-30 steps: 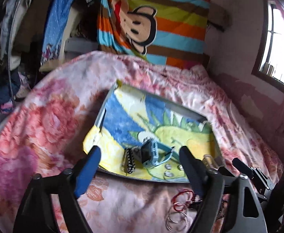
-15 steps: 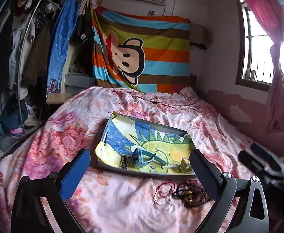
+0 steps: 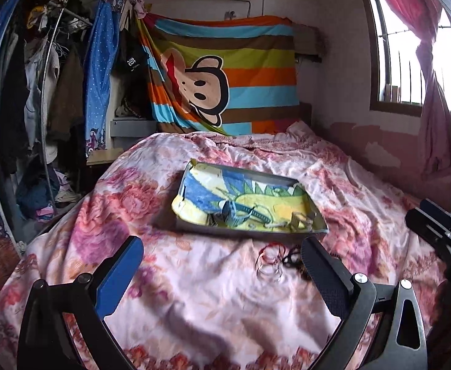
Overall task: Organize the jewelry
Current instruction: 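Withdraw both tools and move them toward the silver bangles and black hair tie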
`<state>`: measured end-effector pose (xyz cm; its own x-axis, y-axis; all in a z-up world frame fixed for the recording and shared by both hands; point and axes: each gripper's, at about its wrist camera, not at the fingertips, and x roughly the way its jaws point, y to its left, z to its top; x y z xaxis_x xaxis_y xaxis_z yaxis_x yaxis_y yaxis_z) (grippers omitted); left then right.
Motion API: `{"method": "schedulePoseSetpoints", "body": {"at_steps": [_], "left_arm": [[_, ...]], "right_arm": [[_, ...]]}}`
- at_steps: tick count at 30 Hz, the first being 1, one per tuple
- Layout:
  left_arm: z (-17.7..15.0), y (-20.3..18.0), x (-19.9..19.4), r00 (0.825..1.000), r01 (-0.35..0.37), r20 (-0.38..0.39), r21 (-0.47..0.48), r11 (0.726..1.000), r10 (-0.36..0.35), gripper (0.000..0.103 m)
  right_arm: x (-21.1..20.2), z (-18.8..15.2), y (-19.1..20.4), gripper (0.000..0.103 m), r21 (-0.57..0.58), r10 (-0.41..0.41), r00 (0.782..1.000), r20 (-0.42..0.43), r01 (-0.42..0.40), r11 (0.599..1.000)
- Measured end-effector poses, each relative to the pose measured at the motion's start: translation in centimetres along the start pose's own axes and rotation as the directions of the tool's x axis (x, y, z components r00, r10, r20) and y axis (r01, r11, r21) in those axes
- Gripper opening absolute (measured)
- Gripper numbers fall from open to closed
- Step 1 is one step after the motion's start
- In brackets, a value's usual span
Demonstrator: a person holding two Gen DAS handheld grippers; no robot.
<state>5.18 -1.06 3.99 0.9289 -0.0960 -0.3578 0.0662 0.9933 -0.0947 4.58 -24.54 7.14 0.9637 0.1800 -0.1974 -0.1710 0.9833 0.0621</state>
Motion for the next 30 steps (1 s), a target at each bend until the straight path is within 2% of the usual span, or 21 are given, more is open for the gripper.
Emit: {"method": "schedulePoseSetpoints", "body": {"at_steps": [8,12,17,24,30], "left_arm": [[-2.2,-0.4,-2.1,1.000,-0.006,-0.024,0.036,0.999,0.007,0.103],[-3.2,-0.5,-2.2,0.998,-0.001,-0.057,0.057,0.998,0.004,0.103],[-4.7,-0.8,-1.0,0.989,0.029,-0.144,0.077,0.997,-0.018,0.103],[-6.1,-0.7,0.4,0.976,0.037,-0.219,0.081,0.996,-0.019,0.103],[-6.2,-0.5,1.8,0.965,0.061,-0.258,0.064,0.996,-0.043,0.103]], "right_arm": [[-1.3,-2.4,-0.4,0.101,0.007,-0.011,0.996,-0.091,0.012,1.000],[-0.9,-3.9,-1.1,0.101,0.026,-0.022,0.984,-0.174,0.027,0.999],[0.8,-5.6,-2.7,0.101,0.088,-0.024,0.952,-0.304,0.053,0.995],[3.3,-7.1,-4.2,0.101,0.139,0.007,0.909,-0.416,0.056,0.989],[6.1,-7.7,-5.1,0.101,0.128,0.026,0.871,-0.490,0.043,0.991]]}}
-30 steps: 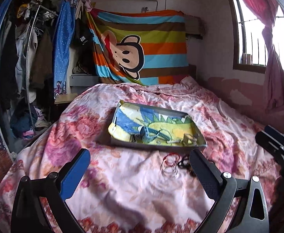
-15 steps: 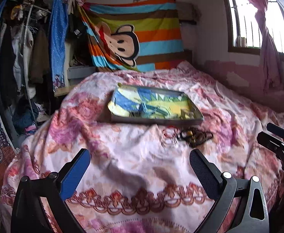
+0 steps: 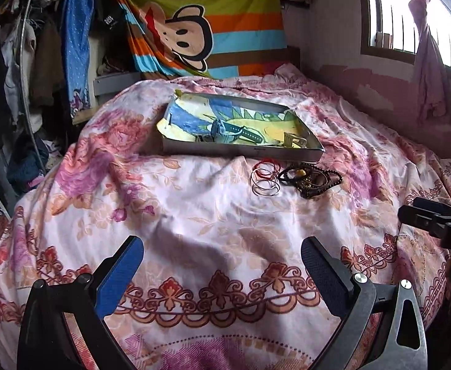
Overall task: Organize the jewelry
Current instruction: 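Withdraw both tools and move them toward the silver bangles and black hair tie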
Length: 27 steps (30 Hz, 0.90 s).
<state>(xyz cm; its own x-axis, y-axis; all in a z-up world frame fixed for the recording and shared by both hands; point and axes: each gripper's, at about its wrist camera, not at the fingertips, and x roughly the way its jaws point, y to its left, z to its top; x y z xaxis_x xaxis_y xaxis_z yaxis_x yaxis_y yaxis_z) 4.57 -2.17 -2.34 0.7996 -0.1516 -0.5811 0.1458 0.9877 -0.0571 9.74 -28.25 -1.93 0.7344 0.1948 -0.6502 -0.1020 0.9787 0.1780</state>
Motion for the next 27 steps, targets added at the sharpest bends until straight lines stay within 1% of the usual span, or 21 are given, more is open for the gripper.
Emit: {"method": "schedulePoseSetpoints", "body": {"at_steps": [3,8,10,13,16,23,27], "left_arm": [[1.0,-0.1,1.3,0.999,0.033,-0.013,0.000,0.999,-0.033,0.103],[3.1,-0.7,4.3,0.994,0.107,-0.034,0.018,0.994,-0.107,0.103],[3.6,-0.9,5.3,0.992,0.121,-0.046,0.024,0.992,-0.119,0.103],[3.9,-1.3,6.7,0.989,0.133,-0.075,0.033,0.991,-0.130,0.103],[4.0,-1.4,7.4,0.987,0.132,-0.096,0.044,0.990,-0.127,0.103],[4.7,-1.6,9.0,0.986,0.121,-0.121,0.072,0.990,-0.112,0.103],[5.6,-1.7,10.3,0.983,0.139,-0.134,0.071,0.988,-0.128,0.103]], "right_arm": [[1.3,1.0,-0.3,0.101,-0.017,-0.015,1.000,-0.027,0.014,1.000],[2.9,2.8,-0.2,0.101,-0.076,-0.011,1.000,-0.006,0.011,0.997],[3.6,3.3,-0.1,0.101,-0.092,-0.016,1.000,-0.006,0.015,0.996],[4.6,4.1,0.0,0.101,-0.104,-0.027,1.000,-0.013,0.025,0.994],[5.3,4.5,-0.3,0.101,-0.098,-0.030,0.999,-0.014,0.029,0.995],[6.1,5.6,-1.0,0.101,-0.106,-0.070,0.998,0.004,0.071,0.992],[6.8,6.3,-1.6,0.101,-0.112,-0.069,0.998,-0.005,0.068,0.991]]}}
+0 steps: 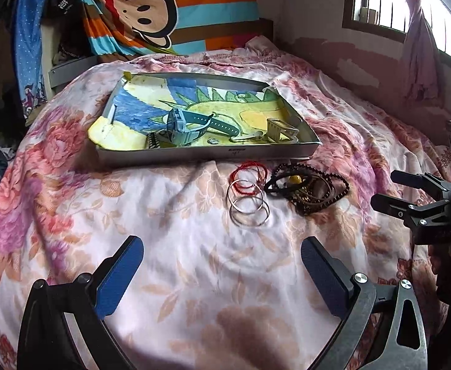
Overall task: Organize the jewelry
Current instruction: 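Withdraw both tools and move them toward the silver bangles and black hair tie, then close left tool on the silver bangles while right tool grasps the black hair tie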
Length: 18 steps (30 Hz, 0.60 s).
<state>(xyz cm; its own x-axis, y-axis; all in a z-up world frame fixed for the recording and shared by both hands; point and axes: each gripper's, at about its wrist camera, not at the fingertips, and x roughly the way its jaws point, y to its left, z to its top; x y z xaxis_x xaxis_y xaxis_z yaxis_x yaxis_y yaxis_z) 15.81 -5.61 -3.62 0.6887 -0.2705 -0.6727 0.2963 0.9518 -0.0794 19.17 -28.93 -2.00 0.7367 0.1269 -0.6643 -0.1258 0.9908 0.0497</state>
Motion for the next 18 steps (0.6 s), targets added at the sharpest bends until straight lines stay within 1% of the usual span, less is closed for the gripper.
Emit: {"method": "schedulePoseSetpoints", "body": {"at_steps": [3,7,12,14,18], "left_arm": [[0.8,0.1,1.0,1.000,0.005,-0.012,-0.003,1.000,-0.005,0.103],[1.3,0.2,1.9,1.000,0.006,-0.019,-0.006,1.000,-0.006,0.103],[1.8,-0.1,2.9,0.999,0.017,-0.035,0.002,1.000,-0.016,0.103],[2.0,-0.3,3.4,0.999,0.028,-0.044,0.012,1.000,-0.027,0.103],[2.1,-0.4,3.9,0.996,0.065,-0.055,0.019,0.998,-0.064,0.102]], "right_arm": [[0.4,0.5,-0.1,0.101,-0.017,0.001,1.000,0.005,-0.001,1.000],[0.9,1.0,0.0,0.101,-0.041,-0.020,1.000,0.014,0.021,0.999],[1.1,1.5,-0.4,0.101,-0.014,0.014,0.999,0.045,-0.014,1.000],[1.3,1.7,-0.6,0.101,-0.009,0.023,0.998,0.059,-0.023,1.000],[2.0,2.2,-0.7,0.100,-0.008,0.071,0.994,0.078,-0.071,0.997]]}}
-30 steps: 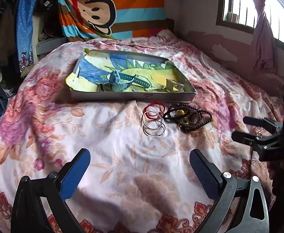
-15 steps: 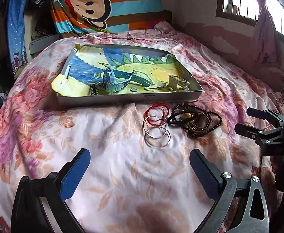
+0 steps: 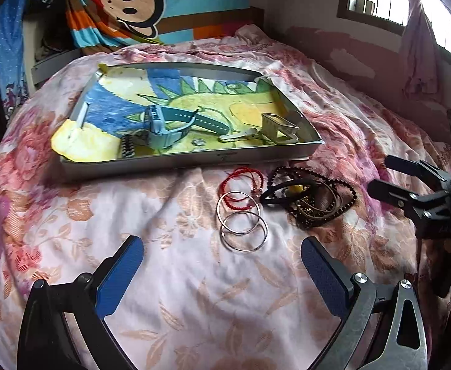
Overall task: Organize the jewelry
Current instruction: 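Close left tool on the silver bangles while right tool grasps the black hair tie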
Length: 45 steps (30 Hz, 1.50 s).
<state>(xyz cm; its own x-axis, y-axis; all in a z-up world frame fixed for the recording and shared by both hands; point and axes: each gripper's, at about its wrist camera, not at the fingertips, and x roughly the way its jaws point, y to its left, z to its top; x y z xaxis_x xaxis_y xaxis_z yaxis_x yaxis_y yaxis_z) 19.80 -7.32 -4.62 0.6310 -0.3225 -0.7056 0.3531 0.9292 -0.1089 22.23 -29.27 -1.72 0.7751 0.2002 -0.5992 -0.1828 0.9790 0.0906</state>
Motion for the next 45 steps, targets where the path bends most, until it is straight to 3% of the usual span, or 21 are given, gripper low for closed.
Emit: {"method": "schedulePoseSetpoints", "body": {"at_steps": [2,5,7,10,13,21,24,26,31,33,35,37,39,45], "left_arm": [[-0.1,0.2,0.2,1.000,0.025,-0.006,-0.008,1.000,-0.025,0.099],[-0.3,0.8,0.8,0.997,0.068,-0.028,-0.032,0.997,-0.069,0.085],[-0.3,1.1,1.5,0.994,0.091,-0.055,-0.048,0.995,-0.094,0.068],[-0.3,1.3,2.5,0.988,0.121,-0.087,-0.056,0.991,-0.125,0.052],[-0.2,0.9,3.3,0.983,0.144,-0.110,-0.039,0.989,-0.147,0.043],[0.0,0.3,5.3,0.973,0.135,-0.186,-0.013,0.991,-0.134,0.038],[0.2,1.0,5.6,0.970,0.156,-0.183,-0.050,0.986,-0.163,0.038],[0.4,1.5,5.8,0.967,0.172,-0.179,-0.081,0.982,-0.184,0.038],[0.9,2.5,6.2,0.964,0.195,-0.156,-0.145,0.970,-0.217,0.038],[1.1,2.8,6.5,0.962,0.202,-0.148,-0.171,0.964,-0.228,0.037],[1.4,2.9,6.8,0.964,0.194,-0.148,-0.185,0.963,-0.223,0.033],[1.6,3.1,7.1,0.966,0.168,-0.160,-0.202,0.965,-0.202,0.018],[1.7,3.3,7.4,0.966,0.161,-0.167,-0.221,0.962,-0.200,0.009],[1.5,3.7,7.3,0.966,0.163,-0.157,-0.242,0.957,-0.204,0.003]], "right_arm": [[0.4,0.3,0.0,0.094,0.001,0.028,1.000,0.008,-0.028,1.000],[0.8,0.7,0.2,0.078,-0.011,0.061,0.998,0.016,-0.061,0.998],[1.2,0.9,0.6,0.070,-0.032,0.088,0.996,0.015,-0.087,0.996],[2.1,1.1,1.6,0.057,-0.077,0.129,0.992,-0.004,-0.129,0.989],[3.1,0.9,2.6,0.046,-0.120,0.150,0.988,-0.045,-0.154,0.981],[4.7,0.3,3.1,0.044,-0.123,0.153,0.984,-0.095,-0.164,0.979],[4.9,0.3,3.1,0.043,-0.117,0.154,0.983,-0.095,-0.165,0.979],[5.1,0.3,3.2,0.034,-0.117,0.156,0.983,-0.094,-0.166,0.979],[5.7,0.2,3.3,0.032,-0.110,0.161,0.981,-0.108,-0.173,0.979],[6.0,0.1,3.5,0.026,-0.117,0.157,0.980,-0.120,-0.171,0.978],[6.1,0.0,3.7,0.025,-0.125,0.152,0.980,-0.127,-0.167,0.978],[6.0,0.0,3.9,0.019,-0.134,0.145,0.981,-0.130,-0.162,0.978],[5.9,0.0,4.0,0.013,-0.142,0.139,0.981,-0.134,-0.158,0.977],[5.4,0.3,4.2,0.009,-0.150,0.140,0.980,-0.143,-0.161,0.975]]}}
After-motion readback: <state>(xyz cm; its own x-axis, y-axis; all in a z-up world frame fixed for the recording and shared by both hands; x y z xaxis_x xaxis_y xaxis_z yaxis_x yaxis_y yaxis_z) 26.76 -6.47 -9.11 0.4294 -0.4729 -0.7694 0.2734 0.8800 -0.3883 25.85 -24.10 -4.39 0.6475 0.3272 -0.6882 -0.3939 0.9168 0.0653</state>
